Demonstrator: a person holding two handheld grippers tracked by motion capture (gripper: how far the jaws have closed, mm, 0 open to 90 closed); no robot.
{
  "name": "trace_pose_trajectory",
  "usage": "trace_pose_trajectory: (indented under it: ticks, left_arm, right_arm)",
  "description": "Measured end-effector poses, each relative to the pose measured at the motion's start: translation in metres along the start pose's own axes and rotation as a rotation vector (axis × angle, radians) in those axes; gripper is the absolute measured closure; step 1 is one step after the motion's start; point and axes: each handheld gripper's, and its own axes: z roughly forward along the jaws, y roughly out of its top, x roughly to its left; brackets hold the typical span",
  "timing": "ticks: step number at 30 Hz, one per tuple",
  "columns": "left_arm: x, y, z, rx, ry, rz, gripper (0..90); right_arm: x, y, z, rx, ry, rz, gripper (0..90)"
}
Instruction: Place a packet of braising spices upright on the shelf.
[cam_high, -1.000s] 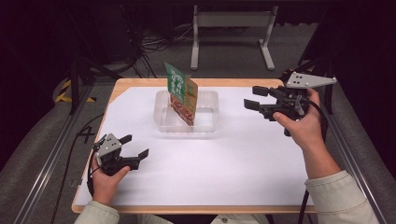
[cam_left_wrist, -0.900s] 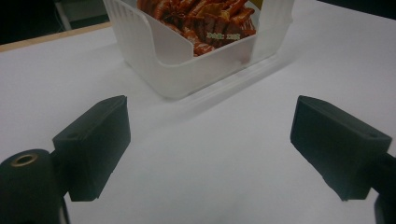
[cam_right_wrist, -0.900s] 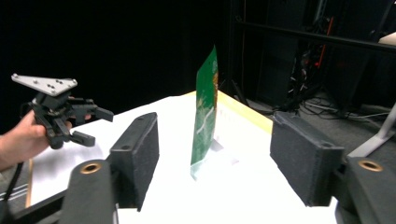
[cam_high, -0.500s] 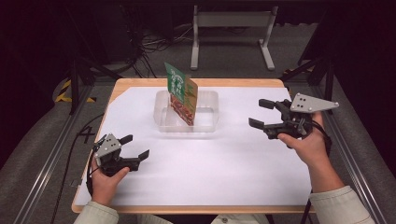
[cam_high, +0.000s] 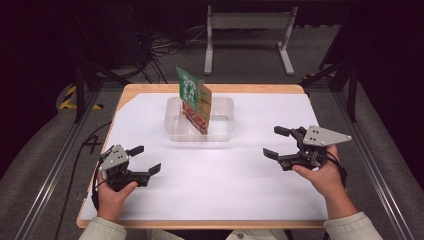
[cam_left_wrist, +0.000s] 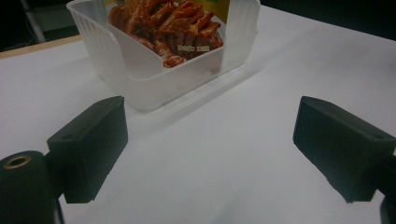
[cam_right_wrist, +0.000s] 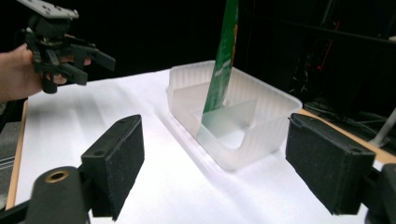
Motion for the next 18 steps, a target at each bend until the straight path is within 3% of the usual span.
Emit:
trace_pose_trajectory:
  ticks: [18]
  left_arm:
    - [0.001,-0.004,-0.001,-0.021,-0.017,-0.002,6.9]
  right_arm:
    - [0.002,-0.058,0.001,0.05,-0.026,0.076,15.9]
